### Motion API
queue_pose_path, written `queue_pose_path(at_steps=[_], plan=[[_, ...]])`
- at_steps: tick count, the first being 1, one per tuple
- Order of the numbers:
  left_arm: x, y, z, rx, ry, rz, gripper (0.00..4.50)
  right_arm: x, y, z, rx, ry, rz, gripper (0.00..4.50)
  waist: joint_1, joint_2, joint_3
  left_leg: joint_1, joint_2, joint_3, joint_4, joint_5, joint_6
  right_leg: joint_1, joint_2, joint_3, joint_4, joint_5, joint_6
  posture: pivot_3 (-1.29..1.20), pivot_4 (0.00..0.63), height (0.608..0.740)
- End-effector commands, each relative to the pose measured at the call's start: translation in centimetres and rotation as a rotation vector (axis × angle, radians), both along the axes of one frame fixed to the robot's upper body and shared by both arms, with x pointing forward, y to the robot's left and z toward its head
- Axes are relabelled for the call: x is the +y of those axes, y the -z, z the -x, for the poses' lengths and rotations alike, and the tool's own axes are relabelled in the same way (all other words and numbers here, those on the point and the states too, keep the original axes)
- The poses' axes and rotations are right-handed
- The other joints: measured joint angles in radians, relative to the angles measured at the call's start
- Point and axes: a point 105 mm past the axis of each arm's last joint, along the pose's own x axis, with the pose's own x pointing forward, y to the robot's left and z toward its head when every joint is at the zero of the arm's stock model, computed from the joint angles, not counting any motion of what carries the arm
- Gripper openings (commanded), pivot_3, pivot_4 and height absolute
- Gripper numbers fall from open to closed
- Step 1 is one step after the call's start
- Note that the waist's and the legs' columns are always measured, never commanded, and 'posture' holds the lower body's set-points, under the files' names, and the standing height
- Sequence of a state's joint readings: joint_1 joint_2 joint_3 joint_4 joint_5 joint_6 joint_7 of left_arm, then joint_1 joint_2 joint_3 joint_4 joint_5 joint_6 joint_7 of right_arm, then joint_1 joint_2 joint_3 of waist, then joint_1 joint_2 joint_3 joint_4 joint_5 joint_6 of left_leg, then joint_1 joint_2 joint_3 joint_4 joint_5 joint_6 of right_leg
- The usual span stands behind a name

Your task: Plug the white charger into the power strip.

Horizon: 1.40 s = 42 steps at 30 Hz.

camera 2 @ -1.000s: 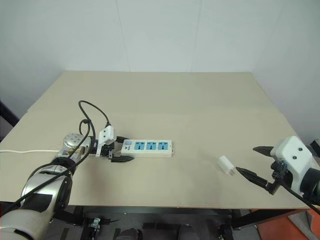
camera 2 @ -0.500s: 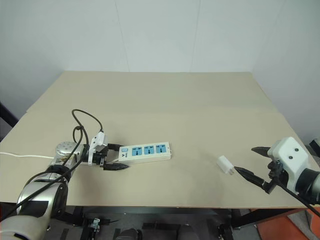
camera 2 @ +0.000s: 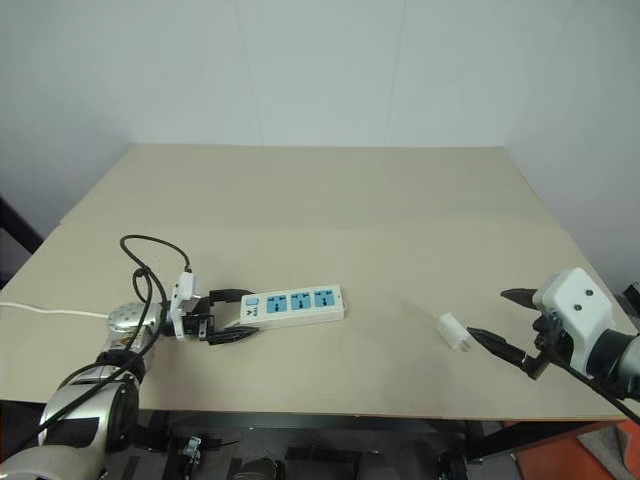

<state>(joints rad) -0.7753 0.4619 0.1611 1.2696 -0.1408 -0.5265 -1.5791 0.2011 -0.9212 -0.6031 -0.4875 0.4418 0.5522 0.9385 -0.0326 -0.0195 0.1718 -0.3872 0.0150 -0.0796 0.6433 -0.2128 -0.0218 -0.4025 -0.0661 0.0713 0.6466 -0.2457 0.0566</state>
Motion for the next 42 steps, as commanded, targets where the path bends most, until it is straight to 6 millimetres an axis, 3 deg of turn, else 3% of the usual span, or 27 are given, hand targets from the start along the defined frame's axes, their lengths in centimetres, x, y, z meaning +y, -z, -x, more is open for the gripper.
queue_pose_path(at_steps=[1, 15, 20, 26, 31, 36, 42], plan=[[-0.6, 1.1, 0.4, 0.038, 0.034, -0.047, 4.47, 0.0, -1.0, -0.2, -0.053, -0.002, 0.032, 4.50, 0.002, 0.000, -0.002, 0.000, 0.000, 0.000, 0.000, 0.000, 0.000, 0.000, 0.000, 0.000, 0.000, 0.000, 0.000, 0.00, 0.150, 0.740], [-1.9, 1.2, 0.0, 0.034, 0.056, -0.069, 4.47, 0.1, -0.6, 0.0, -0.059, 0.025, 0.025, 4.50, 0.020, 0.001, -0.006, 0.000, -0.001, 0.000, 0.000, 0.000, 0.000, 0.001, -0.001, 0.000, -0.001, 0.000, 0.001, 0.00, 0.150, 0.740], [-2.3, 1.3, -0.2, 0.026, 0.045, -0.060, 3.32, 0.0, -0.6, 0.0, -0.061, 0.034, 0.023, 4.50, 0.022, 0.001, -0.007, 0.001, -0.001, 0.000, 0.000, 0.000, 0.000, 0.002, -0.001, 0.000, -0.001, -0.001, 0.002, 0.00, 0.150, 0.740], [-2.7, 1.3, -0.3, 0.024, 0.050, -0.068, 3.27, 0.2, -0.6, 0.0, -0.058, 0.030, 0.023, 4.50, 0.022, 0.001, -0.007, 0.002, -0.002, 0.000, 0.000, 0.000, 0.000, 0.003, -0.002, 0.000, -0.001, -0.001, 0.002, 0.00, 0.150, 0.740], [-2.5, 1.0, -0.2, 0.003, 0.098, -0.146, 3.27, 1.3, -1.8, -0.2, -0.010, -0.009, 0.069, 4.50, 0.021, 0.001, -0.007, 0.003, -0.002, 0.000, 0.000, 0.000, 0.000, 0.005, -0.002, -0.001, -0.002, -0.001, 0.002, 0.00, 0.150, 0.740], [-2.3, 0.3, 0.2, -0.057, 0.172, -0.173, 3.27, 1.8, -3.2, -2.3, 0.177, 0.089, 0.080, 4.50, 0.016, 0.001, -0.007, 0.003, -0.001, 0.000, -0.001, 0.000, 0.000, 0.006, -0.002, -0.001, -0.004, -0.001, 0.002, 0.00, 0.150, 0.740], [-2.5, 0.7, 0.7, -0.047, 0.205, -0.188, 3.27, 4.1, -1.8, -4.1, 0.462, 0.187, 0.097, 4.50, 0.016, 0.001, -0.007, -0.002, 0.000, -0.001, -0.001, 0.000, 0.000, -0.002, -0.001, -0.002, -0.004, 0.002, -0.005, 0.00, 0.150, 0.740]])
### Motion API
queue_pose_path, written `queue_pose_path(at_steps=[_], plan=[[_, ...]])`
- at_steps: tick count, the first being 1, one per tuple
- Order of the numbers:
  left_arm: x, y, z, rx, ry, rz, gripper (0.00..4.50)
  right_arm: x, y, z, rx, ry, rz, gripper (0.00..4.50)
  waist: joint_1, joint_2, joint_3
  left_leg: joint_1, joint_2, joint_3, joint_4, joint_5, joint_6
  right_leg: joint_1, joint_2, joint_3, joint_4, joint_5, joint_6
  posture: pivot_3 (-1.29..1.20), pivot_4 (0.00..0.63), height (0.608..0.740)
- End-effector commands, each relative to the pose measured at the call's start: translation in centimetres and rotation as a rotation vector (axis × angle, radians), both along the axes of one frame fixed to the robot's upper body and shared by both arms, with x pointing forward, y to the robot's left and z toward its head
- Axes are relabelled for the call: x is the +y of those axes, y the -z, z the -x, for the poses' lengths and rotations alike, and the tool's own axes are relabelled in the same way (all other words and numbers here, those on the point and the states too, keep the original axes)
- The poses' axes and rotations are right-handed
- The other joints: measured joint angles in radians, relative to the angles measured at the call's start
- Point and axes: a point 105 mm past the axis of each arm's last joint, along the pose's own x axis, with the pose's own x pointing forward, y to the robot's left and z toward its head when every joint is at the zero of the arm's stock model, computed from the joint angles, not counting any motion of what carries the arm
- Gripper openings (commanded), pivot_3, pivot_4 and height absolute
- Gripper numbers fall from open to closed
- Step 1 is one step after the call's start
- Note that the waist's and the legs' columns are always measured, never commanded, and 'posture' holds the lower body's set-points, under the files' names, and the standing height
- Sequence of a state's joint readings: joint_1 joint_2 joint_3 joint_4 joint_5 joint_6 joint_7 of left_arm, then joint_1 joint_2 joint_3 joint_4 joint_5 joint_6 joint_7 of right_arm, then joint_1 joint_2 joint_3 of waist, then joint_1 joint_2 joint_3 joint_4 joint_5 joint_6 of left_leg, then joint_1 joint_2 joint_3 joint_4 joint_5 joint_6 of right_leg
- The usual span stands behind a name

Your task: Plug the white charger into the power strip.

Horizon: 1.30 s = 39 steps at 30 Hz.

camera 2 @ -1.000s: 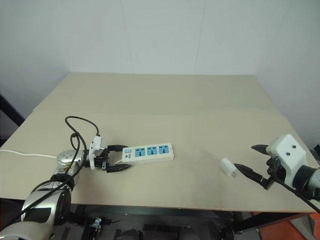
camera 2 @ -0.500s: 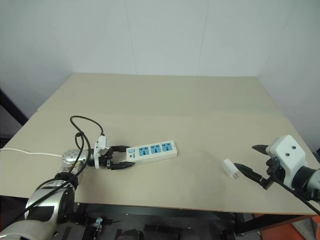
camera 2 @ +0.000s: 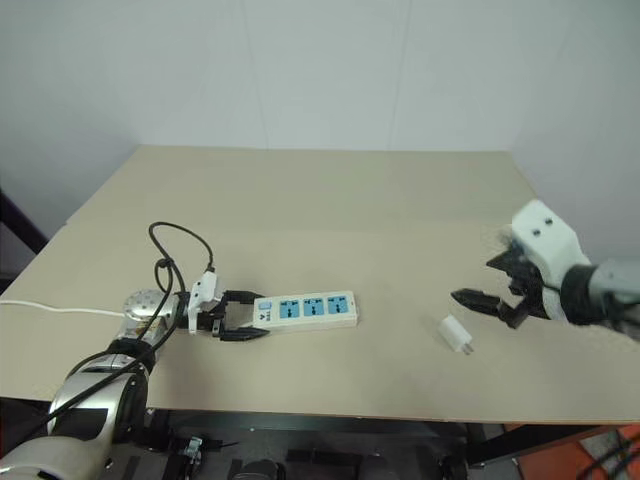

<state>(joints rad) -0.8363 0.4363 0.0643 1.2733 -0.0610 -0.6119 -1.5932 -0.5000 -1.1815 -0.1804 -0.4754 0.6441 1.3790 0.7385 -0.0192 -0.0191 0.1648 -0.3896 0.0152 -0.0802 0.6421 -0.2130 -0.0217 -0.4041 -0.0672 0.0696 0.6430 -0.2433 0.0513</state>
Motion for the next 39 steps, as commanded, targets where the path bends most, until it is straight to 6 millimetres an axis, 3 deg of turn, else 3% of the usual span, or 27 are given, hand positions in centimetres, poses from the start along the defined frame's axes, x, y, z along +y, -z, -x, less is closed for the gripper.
queue_pose_path(at_steps=[1, 11, 20, 31, 35, 39], plan=[[-0.1, 1.1, 0.9, 0.025, 0.051, -0.052, 3.27, 0.6, 2.3, -0.2, 0.166, 0.051, 0.055, 4.50, 0.005, 0.000, 0.000, -0.001, 0.000, 0.000, 0.000, 0.000, 0.000, -0.001, 0.000, 0.000, 0.000, 0.000, -0.001, 0.00, 0.150, 0.740], [-0.6, 1.9, 1.5, 0.037, 0.065, -0.029, 3.27, -0.2, 5.6, -3.6, 0.254, 0.179, 0.155, 4.50, 0.002, 0.000, 0.000, -0.001, -0.002, 0.000, 0.001, -0.001, 0.001, -0.001, -0.003, 0.000, 0.001, 0.000, 0.000, 0.00, 0.150, 0.740], [-0.5, 1.9, 1.6, 0.032, 0.059, -0.014, 3.27, -0.7, 8.0, -4.3, 0.323, 0.176, 0.191, 4.50, 0.001, 0.000, 0.000, -0.001, -0.003, 0.000, 0.001, -0.001, 0.001, -0.002, -0.003, 0.000, 0.001, 0.000, 0.000, 0.00, 0.150, 0.740], [-0.4, 2.1, 1.8, 0.039, 0.055, -0.011, 3.27, -1.2, 8.8, -4.6, 0.359, 0.175, 0.188, 4.50, -0.001, 0.000, 0.000, -0.001, -0.002, 0.000, 0.001, -0.001, 0.001, -0.002, -0.003, 0.000, 0.001, 0.000, 0.000, 0.00, 0.150, 0.740], [-0.5, 2.1, 1.7, 0.037, 0.056, -0.009, 3.27, -1.3, 9.2, -4.6, 0.367, 0.178, 0.192, 3.59, -0.001, 0.000, 0.000, -0.001, -0.003, 0.000, 0.001, -0.001, 0.001, -0.001, -0.003, 0.000, 0.001, -0.001, 0.001, 0.00, 0.150, 0.740], [-0.5, 2.1, 1.7, 0.037, 0.057, -0.008, 3.27, -1.3, 9.1, -4.8, 0.361, 0.178, 0.191, 2.17, -0.001, 0.000, 0.000, -0.001, -0.002, 0.000, 0.001, -0.001, 0.001, -0.001, -0.003, 0.000, 0.001, -0.001, 0.002, 0.00, 0.150, 0.740]])
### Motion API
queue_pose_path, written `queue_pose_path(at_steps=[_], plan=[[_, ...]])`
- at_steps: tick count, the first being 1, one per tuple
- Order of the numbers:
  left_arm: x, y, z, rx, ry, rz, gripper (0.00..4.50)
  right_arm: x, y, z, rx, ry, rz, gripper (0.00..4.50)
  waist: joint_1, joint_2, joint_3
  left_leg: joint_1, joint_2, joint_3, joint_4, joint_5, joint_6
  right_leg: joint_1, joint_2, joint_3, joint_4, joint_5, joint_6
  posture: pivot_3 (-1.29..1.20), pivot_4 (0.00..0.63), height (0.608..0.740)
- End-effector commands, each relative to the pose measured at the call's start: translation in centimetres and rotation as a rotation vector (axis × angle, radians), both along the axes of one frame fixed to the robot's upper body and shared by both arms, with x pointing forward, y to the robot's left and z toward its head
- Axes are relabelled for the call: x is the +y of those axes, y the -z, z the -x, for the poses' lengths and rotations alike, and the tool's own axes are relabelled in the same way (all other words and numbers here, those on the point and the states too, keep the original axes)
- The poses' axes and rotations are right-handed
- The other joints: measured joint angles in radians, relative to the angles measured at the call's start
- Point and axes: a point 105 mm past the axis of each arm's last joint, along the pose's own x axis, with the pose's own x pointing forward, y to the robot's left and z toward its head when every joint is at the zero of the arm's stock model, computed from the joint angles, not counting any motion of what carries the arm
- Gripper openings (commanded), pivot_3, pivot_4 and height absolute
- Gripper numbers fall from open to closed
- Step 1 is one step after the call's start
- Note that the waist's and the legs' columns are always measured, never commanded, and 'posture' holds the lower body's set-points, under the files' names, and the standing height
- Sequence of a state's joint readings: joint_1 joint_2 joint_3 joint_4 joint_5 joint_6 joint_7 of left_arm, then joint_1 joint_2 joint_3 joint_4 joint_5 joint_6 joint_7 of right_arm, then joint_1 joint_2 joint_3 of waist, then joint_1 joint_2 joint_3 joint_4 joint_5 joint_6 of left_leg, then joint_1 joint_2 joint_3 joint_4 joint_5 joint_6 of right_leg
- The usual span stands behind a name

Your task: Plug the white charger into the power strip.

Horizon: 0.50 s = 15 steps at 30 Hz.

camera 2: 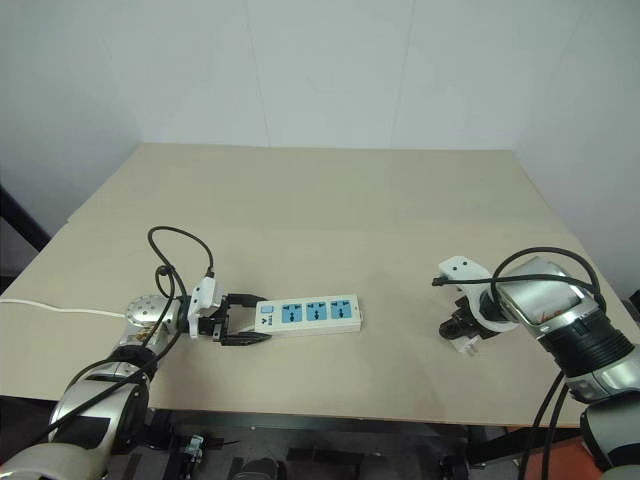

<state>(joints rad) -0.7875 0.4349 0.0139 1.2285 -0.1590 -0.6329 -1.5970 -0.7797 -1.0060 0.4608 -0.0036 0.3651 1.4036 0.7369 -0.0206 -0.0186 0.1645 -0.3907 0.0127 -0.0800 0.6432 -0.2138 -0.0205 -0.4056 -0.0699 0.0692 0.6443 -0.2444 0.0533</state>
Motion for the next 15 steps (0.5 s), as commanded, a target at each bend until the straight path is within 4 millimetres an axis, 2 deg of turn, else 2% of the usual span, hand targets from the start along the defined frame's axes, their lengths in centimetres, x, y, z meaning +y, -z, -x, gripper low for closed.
queue_pose_path(at_steps=[1, 3, 8, 11, 15], plan=[[-0.4, 1.7, 1.1, 0.058, 0.050, -0.051, 3.27, -0.1, -1.1, -0.6, -0.047, -0.014, 0.021, 1.89, 0.000, 0.000, 0.000, 0.000, 0.000, 0.000, 0.000, 0.000, 0.000, 0.000, 0.000, 0.000, 0.000, 0.000, 0.000, 0.00, 0.150, 0.740], [-0.4, 1.7, 1.1, 0.057, 0.052, -0.053, 3.27, 0.1, -1.4, -0.5, -0.053, -0.036, 0.037, 1.28, 0.000, 0.000, 0.000, 0.000, 0.000, 0.000, 0.000, 0.000, 0.000, 0.000, 0.000, 0.000, 0.000, 0.000, 0.000, 0.00, 0.150, 0.740], [-0.3, 1.6, 1.0, 0.064, 0.058, -0.068, 3.27, 1.1, -2.9, -0.5, -0.103, -0.096, 0.045, 1.28, -0.001, 0.000, 0.000, 0.000, 0.000, 0.000, 0.000, 0.000, 0.000, 0.000, 0.000, 0.000, 0.000, -0.001, 0.001, 0.00, 0.150, 0.740], [-0.2, 1.5, 1.0, 0.061, 0.064, -0.078, 3.27, 2.1, -4.4, -0.6, -0.150, -0.150, 0.025, 1.28, -0.002, 0.000, 0.000, 0.000, 0.000, 0.000, 0.000, 0.000, 0.000, 0.000, 0.000, 0.000, 0.000, -0.001, 0.001, 0.00, 0.150, 0.740], [-0.2, 1.4, 1.0, 0.060, 0.072, -0.088, 3.27, 5.4, -7.8, -1.4, -0.323, -0.294, -0.140, 1.28, -0.003, 0.000, 0.000, 0.000, 0.000, 0.000, 0.000, 0.000, 0.000, 0.000, 0.000, 0.000, 0.000, -0.003, 0.004, 0.00, 0.150, 0.740]])
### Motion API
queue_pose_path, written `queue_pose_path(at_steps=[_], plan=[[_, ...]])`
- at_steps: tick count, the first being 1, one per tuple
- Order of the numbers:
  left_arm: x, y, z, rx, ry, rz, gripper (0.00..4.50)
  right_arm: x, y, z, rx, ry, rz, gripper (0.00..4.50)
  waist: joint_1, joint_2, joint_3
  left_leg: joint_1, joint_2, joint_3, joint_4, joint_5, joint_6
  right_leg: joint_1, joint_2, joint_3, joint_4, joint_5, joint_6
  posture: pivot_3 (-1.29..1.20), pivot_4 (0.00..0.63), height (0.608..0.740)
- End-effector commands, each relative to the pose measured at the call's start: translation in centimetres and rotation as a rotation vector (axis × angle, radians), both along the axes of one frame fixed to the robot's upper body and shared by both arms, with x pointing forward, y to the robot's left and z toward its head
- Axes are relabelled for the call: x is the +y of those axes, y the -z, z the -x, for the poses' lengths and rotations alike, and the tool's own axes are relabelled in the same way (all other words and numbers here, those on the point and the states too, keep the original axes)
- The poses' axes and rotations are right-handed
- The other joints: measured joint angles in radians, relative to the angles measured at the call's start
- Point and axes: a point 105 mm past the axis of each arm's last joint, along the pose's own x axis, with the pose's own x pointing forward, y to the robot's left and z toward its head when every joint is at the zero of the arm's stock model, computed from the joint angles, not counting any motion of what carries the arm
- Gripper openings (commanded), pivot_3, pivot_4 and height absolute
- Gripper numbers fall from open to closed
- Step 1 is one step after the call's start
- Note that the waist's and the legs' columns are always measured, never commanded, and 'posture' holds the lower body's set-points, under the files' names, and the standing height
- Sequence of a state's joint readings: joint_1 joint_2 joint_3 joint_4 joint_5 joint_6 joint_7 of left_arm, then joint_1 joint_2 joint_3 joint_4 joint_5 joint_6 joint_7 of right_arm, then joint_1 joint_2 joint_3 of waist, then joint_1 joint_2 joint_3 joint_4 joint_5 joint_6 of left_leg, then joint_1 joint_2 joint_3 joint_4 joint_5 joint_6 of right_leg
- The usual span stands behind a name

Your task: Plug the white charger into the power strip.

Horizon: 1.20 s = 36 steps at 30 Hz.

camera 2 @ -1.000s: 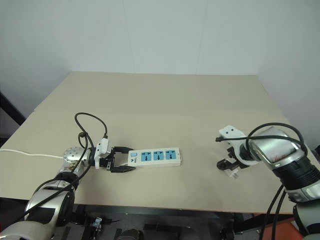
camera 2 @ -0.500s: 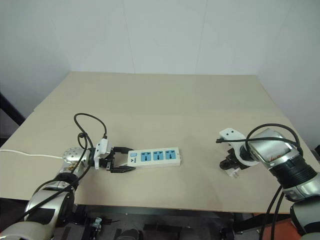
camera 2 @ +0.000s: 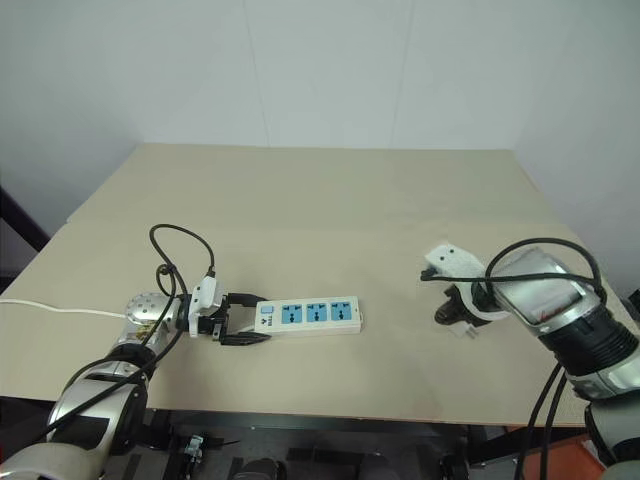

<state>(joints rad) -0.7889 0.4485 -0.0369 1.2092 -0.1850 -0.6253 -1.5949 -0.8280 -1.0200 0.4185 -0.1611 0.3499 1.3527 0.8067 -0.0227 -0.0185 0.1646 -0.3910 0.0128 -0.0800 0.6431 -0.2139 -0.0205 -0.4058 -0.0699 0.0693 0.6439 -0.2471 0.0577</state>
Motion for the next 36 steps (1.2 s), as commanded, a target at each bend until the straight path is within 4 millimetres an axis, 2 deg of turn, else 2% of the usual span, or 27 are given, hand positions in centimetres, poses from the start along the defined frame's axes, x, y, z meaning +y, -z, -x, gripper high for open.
queue_pose_path(at_steps=[1, 3, 7, 10, 13, 16, 23, 30, 36], plan=[[-0.2, 1.5, 0.9, 0.064, 0.055, -0.066, 3.27, 2.9, -4.6, -1.1, -0.203, -0.129, -0.201, 1.28, -0.001, 0.000, 0.000, 0.000, 0.000, 0.000, 0.000, 0.000, 0.000, 0.000, 0.000, 0.000, 0.000, 0.000, 0.000, 0.00, 0.150, 0.740], [-0.3, 1.4, 0.9, 0.063, 0.057, -0.066, 3.27, 4.5, -5.8, -1.5, -0.318, -0.224, -0.358, 1.28, 0.000, 0.000, 0.000, 0.000, 0.000, 0.000, 0.000, 0.000, 0.000, 0.000, 0.000, 0.000, 0.000, 0.000, 0.000, 0.00, 0.150, 0.740], [-0.4, 1.3, 0.8, 0.064, 0.062, -0.063, 3.27, 6.9, -6.6, -1.9, -0.499, -0.349, -0.630, 1.28, 0.002, -0.001, 0.000, 0.001, 0.000, -0.001, 0.000, 0.000, 0.000, 0.002, 0.001, 0.000, 0.000, 0.001, -0.001, 0.00, 0.150, 0.740], [-0.5, 1.2, 0.8, 0.064, 0.065, -0.058, 3.27, 8.3, -6.7, -2.0, -0.564, -0.406, -0.802, 1.28, 0.001, -0.001, 0.000, 0.001, 0.000, -0.001, 0.000, 0.000, 0.000, 0.001, 0.000, 0.000, 0.001, 0.004, -0.006, 0.00, 0.150, 0.740], [-0.7, 1.2, 0.9, 0.069, 0.070, -0.055, 3.27, 10.4, -5.8, -1.9, -0.605, -0.473, -0.943, 1.28, 0.000, -0.001, 0.000, 0.001, 0.000, -0.001, 0.000, 0.000, 0.000, 0.001, 0.001, 0.000, 0.002, 0.004, -0.006, 0.00, 0.150, 0.740], [-0.6, 1.1, 0.9, 0.072, 0.071, -0.055, 3.27, 12.0, -4.3, -2.0, -0.639, -0.508, -0.967, 1.28, 0.000, -0.001, 0.000, 0.002, 0.000, -0.001, 0.000, 0.000, 0.000, 0.002, 0.001, 0.000, 0.002, 0.004, -0.006, 0.00, 0.150, 0.740], [-1.0, 0.8, 0.8, 0.079, 0.081, -0.037, 3.27, 15.1, -1.4, -1.4, -0.559, -0.658, -1.029, 1.28, -0.002, -0.001, 0.000, 0.002, 0.000, -0.001, 0.000, 0.000, 0.000, 0.001, 0.001, 0.000, 0.002, 0.004, -0.006, 0.00, 0.150, 0.740], [-1.7, 0.9, 0.9, 0.107, 0.120, -0.066, 3.27, 17.0, -0.4, -1.1, -0.534, -0.731, -1.070, 1.28, -0.002, 0.000, 0.000, 0.002, 0.000, -0.001, 0.000, 0.000, 0.000, 0.001, 0.001, 0.000, 0.002, 0.004, -0.006, 0.00, 0.150, 0.740], [-2.0, 1.0, 0.9, 0.130, 0.128, -0.067, 3.27, 17.7, 0.3, -0.9, -0.533, -0.728, -1.088, 1.28, -0.001, 0.000, 0.000, 0.002, 0.000, -0.001, 0.000, 0.000, 0.000, 0.002, 0.001, 0.000, 0.002, 0.004, -0.006, 0.00, 0.150, 0.740]])
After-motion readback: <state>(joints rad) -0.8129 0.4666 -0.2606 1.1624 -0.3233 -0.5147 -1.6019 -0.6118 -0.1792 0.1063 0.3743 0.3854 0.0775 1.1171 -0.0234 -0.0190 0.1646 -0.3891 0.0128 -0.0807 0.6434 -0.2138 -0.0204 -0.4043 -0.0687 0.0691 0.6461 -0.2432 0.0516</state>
